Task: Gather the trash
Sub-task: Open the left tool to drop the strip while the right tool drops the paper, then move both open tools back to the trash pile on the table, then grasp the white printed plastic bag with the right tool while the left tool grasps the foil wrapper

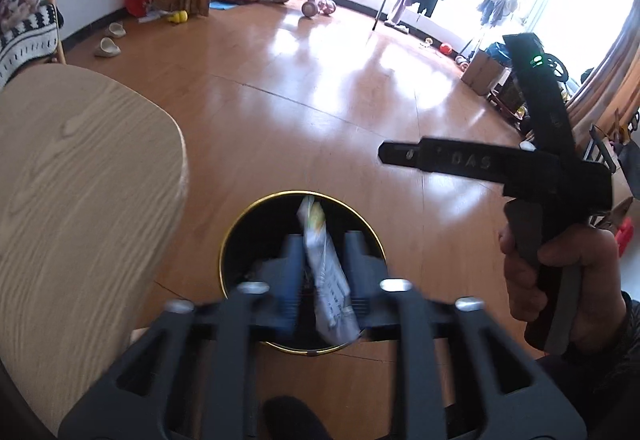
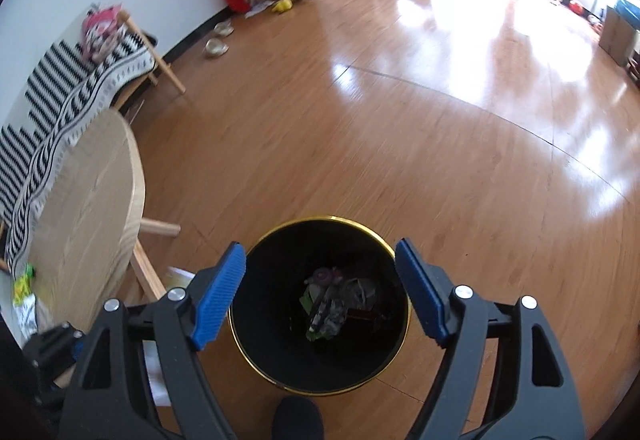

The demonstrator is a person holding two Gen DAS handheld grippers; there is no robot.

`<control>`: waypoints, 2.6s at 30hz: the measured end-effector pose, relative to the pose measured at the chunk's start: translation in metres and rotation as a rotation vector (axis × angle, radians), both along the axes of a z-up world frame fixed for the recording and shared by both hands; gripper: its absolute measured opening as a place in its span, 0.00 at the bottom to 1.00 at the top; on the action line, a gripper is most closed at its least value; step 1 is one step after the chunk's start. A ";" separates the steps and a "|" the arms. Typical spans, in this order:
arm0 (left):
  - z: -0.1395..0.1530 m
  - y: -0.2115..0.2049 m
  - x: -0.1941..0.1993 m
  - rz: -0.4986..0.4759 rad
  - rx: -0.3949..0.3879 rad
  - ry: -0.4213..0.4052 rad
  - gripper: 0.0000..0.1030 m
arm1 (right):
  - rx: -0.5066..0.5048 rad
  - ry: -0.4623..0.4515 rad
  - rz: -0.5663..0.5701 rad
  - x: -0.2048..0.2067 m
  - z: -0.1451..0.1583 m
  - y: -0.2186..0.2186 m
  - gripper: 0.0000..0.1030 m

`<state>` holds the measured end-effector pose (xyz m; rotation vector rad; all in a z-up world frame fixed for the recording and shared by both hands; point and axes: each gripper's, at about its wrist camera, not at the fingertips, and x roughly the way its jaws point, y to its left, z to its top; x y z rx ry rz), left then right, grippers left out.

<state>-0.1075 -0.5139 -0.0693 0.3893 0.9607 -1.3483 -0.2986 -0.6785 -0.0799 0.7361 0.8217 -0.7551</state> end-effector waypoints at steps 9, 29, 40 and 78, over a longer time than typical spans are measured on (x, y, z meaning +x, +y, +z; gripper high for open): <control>0.016 0.023 0.007 0.053 -0.025 -0.056 0.78 | -0.030 0.008 0.065 0.013 0.006 0.013 0.74; 0.081 0.326 0.152 0.669 -0.039 -0.206 0.90 | -0.079 -0.065 0.567 0.252 0.074 0.227 0.78; 0.069 0.498 0.196 1.018 0.056 -0.182 0.90 | -0.050 -0.064 0.886 0.372 0.070 0.425 0.82; 0.018 0.463 0.248 1.082 0.115 -0.116 0.89 | 0.004 -0.108 0.909 0.387 0.067 0.433 0.49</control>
